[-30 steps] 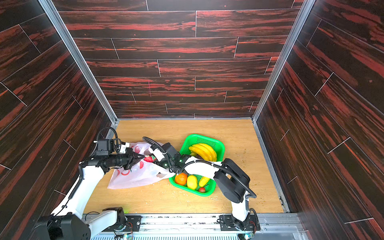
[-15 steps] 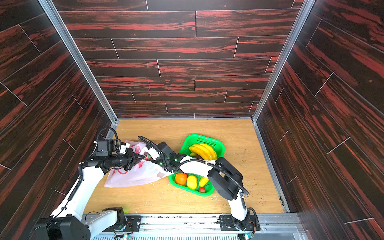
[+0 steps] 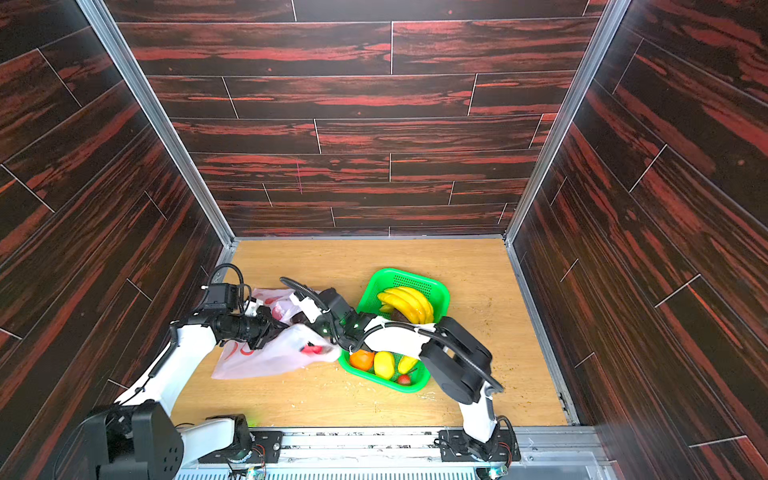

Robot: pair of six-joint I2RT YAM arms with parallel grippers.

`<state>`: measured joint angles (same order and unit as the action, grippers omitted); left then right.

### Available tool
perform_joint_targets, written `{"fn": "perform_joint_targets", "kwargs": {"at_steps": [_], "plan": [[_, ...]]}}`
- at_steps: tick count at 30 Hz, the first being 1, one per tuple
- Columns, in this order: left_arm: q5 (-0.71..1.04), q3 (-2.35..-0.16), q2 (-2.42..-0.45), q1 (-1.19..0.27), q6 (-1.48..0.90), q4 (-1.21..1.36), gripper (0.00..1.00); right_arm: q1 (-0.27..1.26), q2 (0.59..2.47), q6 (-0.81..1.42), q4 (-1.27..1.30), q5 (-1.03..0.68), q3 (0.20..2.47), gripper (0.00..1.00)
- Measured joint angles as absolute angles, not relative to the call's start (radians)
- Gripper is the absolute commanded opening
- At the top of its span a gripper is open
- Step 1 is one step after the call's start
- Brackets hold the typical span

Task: Place the fake fruits into the plastic bag and tie a complex knot
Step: 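Open the right gripper and raise it out of the bag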

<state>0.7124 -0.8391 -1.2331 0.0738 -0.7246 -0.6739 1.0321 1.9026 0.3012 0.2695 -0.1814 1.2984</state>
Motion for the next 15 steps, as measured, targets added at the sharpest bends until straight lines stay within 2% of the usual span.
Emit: {"fn": "perform_joint_targets", "kwargs": {"at_steps": [8, 15], "plan": [[0.711, -0.840, -1.228, 0.075, -0.716, -0.683, 0.00, 1.032, 1.861, 0.270, 0.274, -0.149, 1.298, 0.98], [0.721, -0.846, -1.216, 0.076, -0.714, -0.687, 0.00, 1.030, 1.798, 0.242, 0.125, -0.110, 1.298, 0.94]]}}
